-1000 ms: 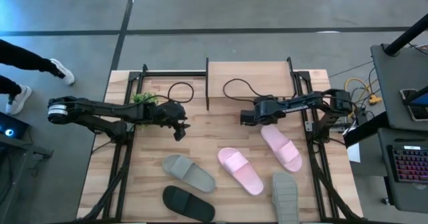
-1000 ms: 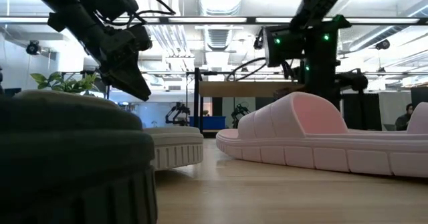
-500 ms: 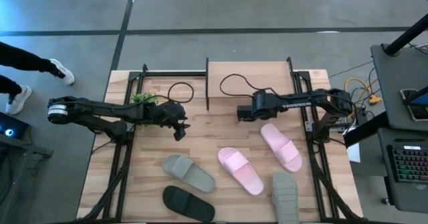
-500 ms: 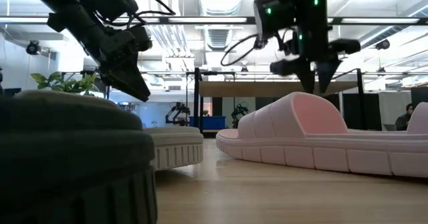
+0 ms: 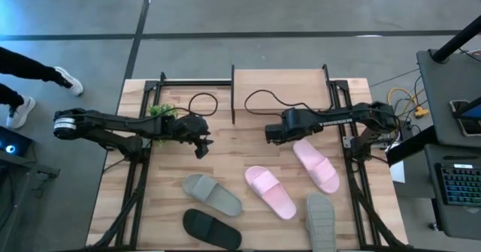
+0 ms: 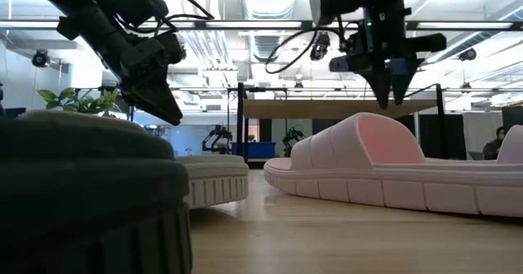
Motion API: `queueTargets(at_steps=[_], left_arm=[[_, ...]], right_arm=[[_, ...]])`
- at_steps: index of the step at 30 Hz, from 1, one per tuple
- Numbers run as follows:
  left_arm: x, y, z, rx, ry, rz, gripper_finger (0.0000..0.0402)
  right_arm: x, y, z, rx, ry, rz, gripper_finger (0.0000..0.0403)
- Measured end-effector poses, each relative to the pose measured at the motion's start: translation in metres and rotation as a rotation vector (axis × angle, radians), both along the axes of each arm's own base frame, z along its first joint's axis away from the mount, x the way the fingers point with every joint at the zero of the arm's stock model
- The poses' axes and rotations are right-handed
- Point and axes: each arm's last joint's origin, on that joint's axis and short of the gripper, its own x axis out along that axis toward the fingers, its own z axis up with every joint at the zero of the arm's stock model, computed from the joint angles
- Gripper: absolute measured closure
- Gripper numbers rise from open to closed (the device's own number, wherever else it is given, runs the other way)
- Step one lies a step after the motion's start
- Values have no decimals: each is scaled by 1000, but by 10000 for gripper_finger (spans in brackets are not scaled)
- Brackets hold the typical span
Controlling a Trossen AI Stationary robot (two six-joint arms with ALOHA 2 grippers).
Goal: Pick and place slides into the shelf
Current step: Move the black slipper under the shelf
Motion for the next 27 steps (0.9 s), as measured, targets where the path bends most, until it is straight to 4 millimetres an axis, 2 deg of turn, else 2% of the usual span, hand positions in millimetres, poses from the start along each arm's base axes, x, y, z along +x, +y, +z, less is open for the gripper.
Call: queueTargets(at_steps=[3,8,13,19,27], left_arm=[[0,0,0,5,1,-5,228],[0,0,0,7,2,-6,228],[0,0,-1,7,3,-6,228],[-2,0,-4,-1,13,0,228],[-2,0,-4,-1,14,1,228]], right_arm=[[1,7,-4,-37,-21,4,319],[-4,1,-23,-53,-8,-52,386],[9,6,-34,130,-121,68,392],[18,14,-34,147,-200,114,392],[31,29,-32,286,-319,278,392]])
